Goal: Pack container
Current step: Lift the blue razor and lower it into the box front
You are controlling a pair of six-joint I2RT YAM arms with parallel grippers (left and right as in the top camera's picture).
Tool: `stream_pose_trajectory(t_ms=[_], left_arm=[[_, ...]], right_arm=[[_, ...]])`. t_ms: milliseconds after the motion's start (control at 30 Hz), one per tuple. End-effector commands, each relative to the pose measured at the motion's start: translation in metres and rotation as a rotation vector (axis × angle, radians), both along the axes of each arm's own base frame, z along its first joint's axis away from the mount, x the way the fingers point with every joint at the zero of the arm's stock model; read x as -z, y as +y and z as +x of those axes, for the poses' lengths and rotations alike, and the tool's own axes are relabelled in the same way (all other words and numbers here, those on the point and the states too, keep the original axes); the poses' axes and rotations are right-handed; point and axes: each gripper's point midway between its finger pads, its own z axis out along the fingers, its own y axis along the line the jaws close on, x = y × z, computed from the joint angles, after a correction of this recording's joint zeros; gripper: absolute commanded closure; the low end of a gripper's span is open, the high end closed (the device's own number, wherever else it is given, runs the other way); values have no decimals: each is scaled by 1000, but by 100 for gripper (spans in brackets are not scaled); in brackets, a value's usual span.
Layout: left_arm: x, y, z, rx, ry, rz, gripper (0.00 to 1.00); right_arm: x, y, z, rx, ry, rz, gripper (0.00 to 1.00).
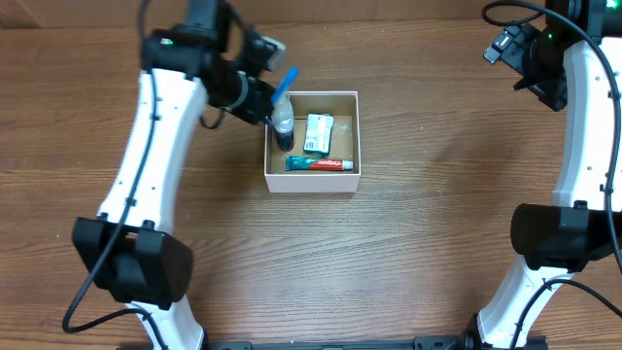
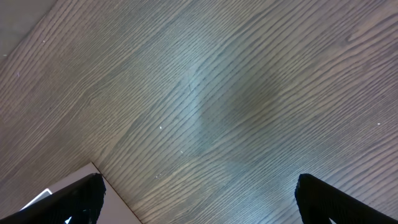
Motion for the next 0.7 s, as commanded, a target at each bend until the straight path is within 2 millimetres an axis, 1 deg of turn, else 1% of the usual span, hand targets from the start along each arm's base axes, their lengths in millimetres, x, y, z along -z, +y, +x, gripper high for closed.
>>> stream_pose_trajectory(t_ms=[0,67,200,300,567,667], left_arm=[[-16,-33,-15,156,-97,60,91],[-14,-43,-21,203,-114,107,91],[-8,-57,-28,270,-136,177,88],[6,-63,-34,335,-128,204,87],[73,-54,-51,447,6,265,84],[94,-52,-56,486,28,273,79]], right_arm=[[-6,-1,0,2,-21,-1,0],[-6,-1,0,3,-21,-1,0],[-6,-1,0,2,-21,-1,0],[-6,-1,0,2,-21,-1,0],[-6,-1,0,2,-21,-1,0],[-6,-1,0,2,-21,-1,0]])
